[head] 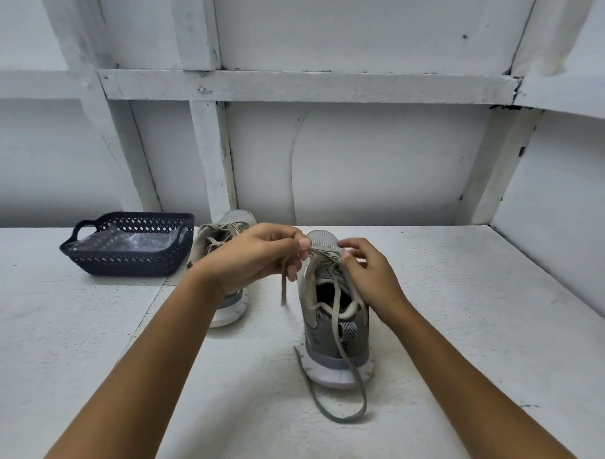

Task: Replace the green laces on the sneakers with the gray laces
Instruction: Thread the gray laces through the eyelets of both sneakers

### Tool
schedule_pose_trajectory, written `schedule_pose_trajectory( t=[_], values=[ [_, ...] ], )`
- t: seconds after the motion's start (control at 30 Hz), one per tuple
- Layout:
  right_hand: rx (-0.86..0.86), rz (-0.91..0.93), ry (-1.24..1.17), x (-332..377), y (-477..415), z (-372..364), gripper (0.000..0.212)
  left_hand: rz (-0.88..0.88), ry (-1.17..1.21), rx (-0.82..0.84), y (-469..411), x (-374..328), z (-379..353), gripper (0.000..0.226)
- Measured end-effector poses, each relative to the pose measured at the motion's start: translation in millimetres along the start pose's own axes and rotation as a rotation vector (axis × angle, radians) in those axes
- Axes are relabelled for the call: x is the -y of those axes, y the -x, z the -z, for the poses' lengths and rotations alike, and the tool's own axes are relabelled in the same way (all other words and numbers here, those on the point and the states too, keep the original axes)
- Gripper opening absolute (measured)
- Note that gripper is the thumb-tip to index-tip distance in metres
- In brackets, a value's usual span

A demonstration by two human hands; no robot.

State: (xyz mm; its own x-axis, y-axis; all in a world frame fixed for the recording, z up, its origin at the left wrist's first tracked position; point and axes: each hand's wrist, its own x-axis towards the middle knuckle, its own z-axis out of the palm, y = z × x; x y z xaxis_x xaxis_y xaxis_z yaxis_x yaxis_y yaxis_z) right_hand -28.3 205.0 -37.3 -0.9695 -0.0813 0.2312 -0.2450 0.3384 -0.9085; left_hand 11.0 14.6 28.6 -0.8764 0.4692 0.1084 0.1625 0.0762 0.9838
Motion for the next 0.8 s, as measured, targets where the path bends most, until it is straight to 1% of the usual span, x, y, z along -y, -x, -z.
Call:
schedule_pose_trajectory(
  t=[0.1, 0.17, 0.2, 0.27, 0.33, 0.37, 0.43, 0.5, 0.57, 0.63, 0.67, 0.73, 0.8],
  values=[
    [0.111, 0.159, 0.143, 12.5, -3.7, 9.4, 0.037, 0.059, -0.041, 0.066, 4.8, -4.9, -4.5, 0.017],
    [0.187, 0.246, 0.260, 21.6, -5.6, 15.8, 0.040, 0.101, -0.102, 0.140, 8.5, -7.3, -6.2, 0.022],
    [0.226, 0.268, 0.308, 25.3, -7.1, 19.6, 0.040, 0.126, -0.152, 0.173, 9.7, -8.3, -7.4, 0.030],
    [0.291, 0.280, 0.366, 33.0, -8.4, 29.6, 0.043, 0.197, -0.307, 0.230, 9.5, -9.2, -13.1, 0.044],
    [0.329, 0.273, 0.410, 39.5, -7.8, 40.4, 0.047, 0.278, -0.506, 0.264, 6.7, -8.6, -22.3, 0.049],
    [0.339, 0.273, 0.427, 41.5, -7.2, 45.2, 0.048, 0.306, -0.614, 0.279, 5.1, -7.4, -25.9, 0.048],
    [0.354, 0.273, 0.446, 43.8, -3.7, 52.1, 0.049, 0.313, -0.764, 0.303, 4.4, -6.3, -31.7, 0.038],
    [0.378, 0.256, 0.456, 43.8, 1.0, 54.8, 0.050, 0.308, -0.746, 0.274, 5.2, -5.5, -31.0, 0.029],
    [0.401, 0.251, 0.468, 43.4, 5.4, 54.6, 0.050, 0.302, -0.660, 0.233, 7.0, -6.6, -27.5, 0.018],
    [0.428, 0.257, 0.471, 45.1, 9.3, 53.9, 0.050, 0.261, -0.603, 0.164, 8.4, -7.6, -22.0, 0.004],
    [0.444, 0.256, 0.479, 46.5, 10.8, 53.5, 0.051, 0.219, -0.597, 0.108, 8.8, -8.8, -19.4, 0.004],
    [0.465, 0.263, 0.520, 50.3, 13.0, 51.3, 0.049, 0.111, -0.561, -0.013, 9.3, -12.6, -13.7, 0.016],
    [0.425, 0.270, 0.547, 56.2, 14.0, 47.4, 0.041, 0.006, -0.461, -0.112, 10.8, -19.7, -7.9, 0.017]
  ],
)
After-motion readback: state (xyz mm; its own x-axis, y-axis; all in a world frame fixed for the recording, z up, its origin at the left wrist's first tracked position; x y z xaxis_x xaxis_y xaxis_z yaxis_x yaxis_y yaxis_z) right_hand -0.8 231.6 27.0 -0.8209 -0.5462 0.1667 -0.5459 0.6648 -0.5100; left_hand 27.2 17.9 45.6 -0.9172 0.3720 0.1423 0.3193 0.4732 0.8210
